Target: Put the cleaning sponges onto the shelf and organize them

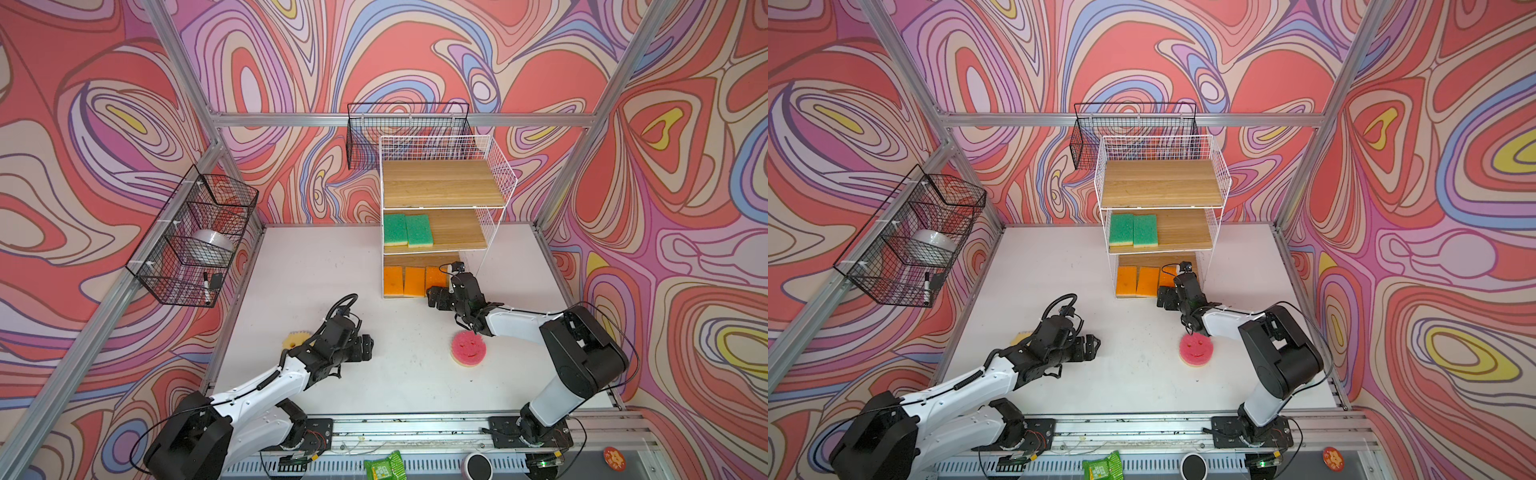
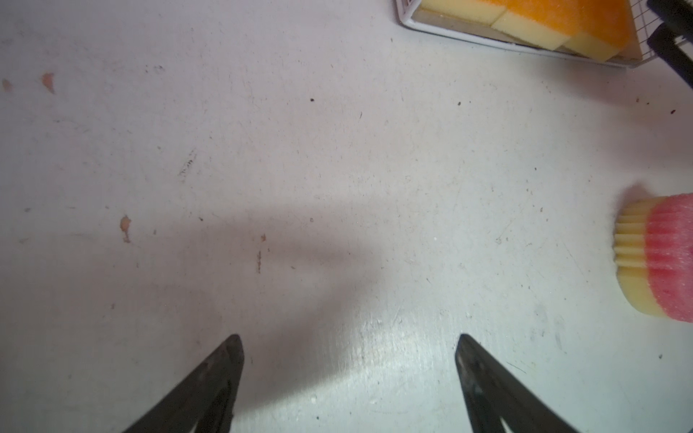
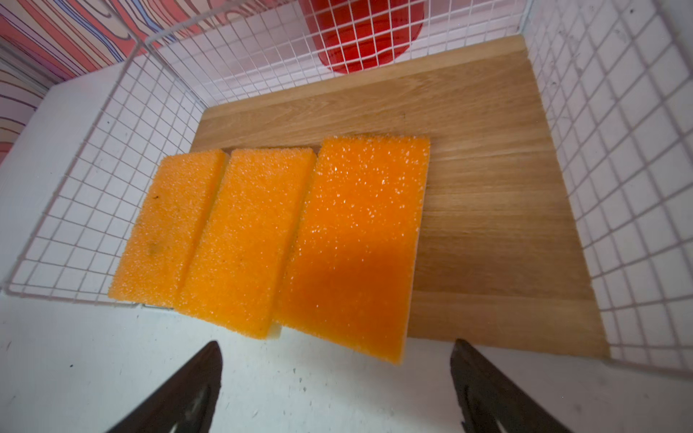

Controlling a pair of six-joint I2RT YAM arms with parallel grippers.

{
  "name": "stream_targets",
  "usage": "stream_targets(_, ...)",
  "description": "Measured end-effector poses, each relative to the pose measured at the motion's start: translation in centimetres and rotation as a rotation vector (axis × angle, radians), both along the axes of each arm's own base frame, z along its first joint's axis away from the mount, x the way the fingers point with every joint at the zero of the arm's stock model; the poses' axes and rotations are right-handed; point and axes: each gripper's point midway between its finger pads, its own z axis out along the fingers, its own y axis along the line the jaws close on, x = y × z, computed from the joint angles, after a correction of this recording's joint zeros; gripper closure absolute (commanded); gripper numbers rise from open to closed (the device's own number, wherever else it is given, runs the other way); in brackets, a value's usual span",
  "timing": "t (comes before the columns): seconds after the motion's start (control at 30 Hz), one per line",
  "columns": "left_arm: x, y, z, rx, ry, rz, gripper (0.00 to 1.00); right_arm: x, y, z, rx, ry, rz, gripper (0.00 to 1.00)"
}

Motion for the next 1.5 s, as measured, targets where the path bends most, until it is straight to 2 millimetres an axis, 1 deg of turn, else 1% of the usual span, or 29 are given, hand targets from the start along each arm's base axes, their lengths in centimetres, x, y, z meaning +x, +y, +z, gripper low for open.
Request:
stream_targets(0.13, 0.0, 0.0, 0.1, -0.002, -0.004, 0.001, 0.10, 1.3, -0.5, 0.8, 0.044, -0.054, -0.015, 0.02)
stream_targets(0.27, 0.0, 0.0, 0.1, -0.002, -0.004, 0.001, 0.10, 2.0, -0.1, 1.1, 0.064, -0.077, -0.003, 0.02)
stream_targets(0.37, 0.0, 0.0, 0.2, -0.003, -0.005, 0.001, 0.10, 2.5, 0.3, 0.7, 0.064, -0.072, 0.002, 0.02)
stream_targets(0.5, 0.1, 0.0, 0.4, -0.008, -0.013, 0.001, 0.10, 2.7, 0.3, 0.4, 0.059, -0.066, -0.001, 0.02)
stream_targets(0.6, 0.0, 0.0, 0.4, -0.005, -0.013, 0.000, 0.10, 3.4, 0.5, 0.4, 0.059, -0.069, -0.004, 0.02)
stream_targets(0.83, 0.0, 0.1, 0.4, -0.005, -0.011, 0.001, 0.10, 4.3, 0.2, -1.3, 0.029, -0.031, -0.040, 0.02)
stream_targets(1.1, 0.0, 0.1, 0.4, -0.004, -0.011, 0.000, 0.10, 5.8, 0.9, -1.2, 0.030, -0.030, -0.038, 0.02)
stream_targets(1.27, 0.0, 0.1, 0.4, -0.004, -0.011, 0.000, 0.10, 6.0, 1.8, -1.9, 0.040, -0.003, 0.004, 0.02)
stream_targets(1.5, 0.1, 0.1, 0.6, -0.006, -0.020, 0.003, 0.10, 6.1, 2.4, -1.9, 0.040, 0.005, 0.050, 0.02)
